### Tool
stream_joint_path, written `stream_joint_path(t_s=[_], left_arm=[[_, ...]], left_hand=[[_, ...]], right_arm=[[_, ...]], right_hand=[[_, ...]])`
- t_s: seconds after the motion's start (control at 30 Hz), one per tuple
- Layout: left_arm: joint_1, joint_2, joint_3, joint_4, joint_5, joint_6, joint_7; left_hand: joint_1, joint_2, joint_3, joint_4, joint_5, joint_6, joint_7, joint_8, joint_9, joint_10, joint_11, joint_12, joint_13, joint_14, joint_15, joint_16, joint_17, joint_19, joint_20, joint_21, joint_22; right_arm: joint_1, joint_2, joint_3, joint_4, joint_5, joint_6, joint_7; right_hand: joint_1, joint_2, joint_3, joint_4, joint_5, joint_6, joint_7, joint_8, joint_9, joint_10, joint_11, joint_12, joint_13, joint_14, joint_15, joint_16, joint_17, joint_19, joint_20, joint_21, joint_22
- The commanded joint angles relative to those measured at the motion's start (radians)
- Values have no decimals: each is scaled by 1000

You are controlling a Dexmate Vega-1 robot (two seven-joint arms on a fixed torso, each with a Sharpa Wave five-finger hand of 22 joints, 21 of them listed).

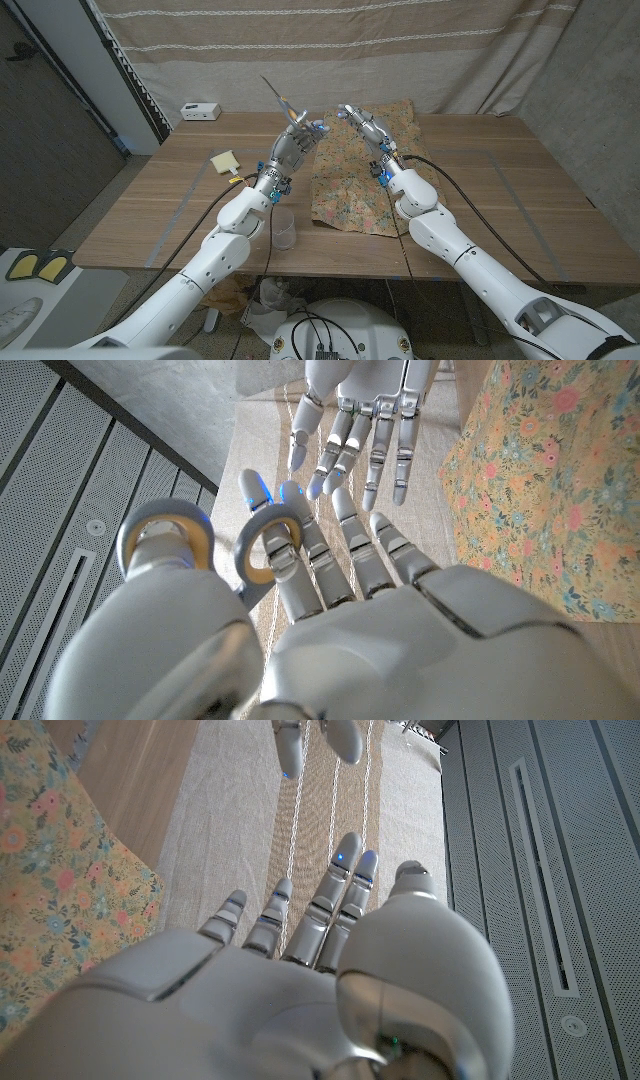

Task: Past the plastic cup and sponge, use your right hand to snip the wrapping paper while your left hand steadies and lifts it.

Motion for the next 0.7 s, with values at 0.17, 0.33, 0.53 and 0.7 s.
stream_joint_path(t_s=[0.17, 0.33, 0.53, 0.7], left_arm=[[22, 33, -11, -53, 112, 18, 128], [24, 46, -13, -64, 127, 32, 145], [18, 65, -11, -68, 152, 48, 153], [15, 76, -14, -67, 158, 52, 151]], left_hand=[[-46, -12, -57, 2, 12, 36, 40, 22, 17, 70, -8, 26, -16, 42, -153, -8, -8, 14, 20, 4, 1], [-66, -14, -81, 4, 12, 34, 49, 23, 21, 72, -9, 30, -14, 43, -152, -12, -10, 16, 26, 5, 0], [-115, -18, -145, 7, 9, 18, 56, 21, 31, 48, 6, 24, -19, 38, -141, -25, -14, 12, 35, 2, -3], [-146, -19, -200, 5, 6, -14, 62, 12, 38, 30, 3, 27, -12, 25, -128, -38, -16, 7, 49, -2, -6]], right_arm=[[-3, 0, 4, -2, 1, 9, -2], [-6, -3, 7, -4, 4, 11, -1], [-8, -9, 10, -10, -1, 14, -3], [-10, -13, 13, -18, -2, 13, -5]], right_hand=[[10, 1, 0, -6, 1, 5, -1, -3, 1, 9, 4, -3, 2, 7, -158, 7, 2, 3, 7, 7, 0], [11, 1, 0, -7, 1, 4, -2, -4, 1, 9, 5, -5, 1, 7, -158, 7, 2, 3, 7, 7, 0], [11, 1, 0, -8, 1, 6, -3, -4, 1, 12, 5, -5, 1, 8, -157, 8, 2, 3, 7, 7, 0], [12, 1, 1, -9, 1, 8, -3, -3, 0, 15, 4, -5, 1, 7, -157, 8, 2, 3, 8, 7, 0]])
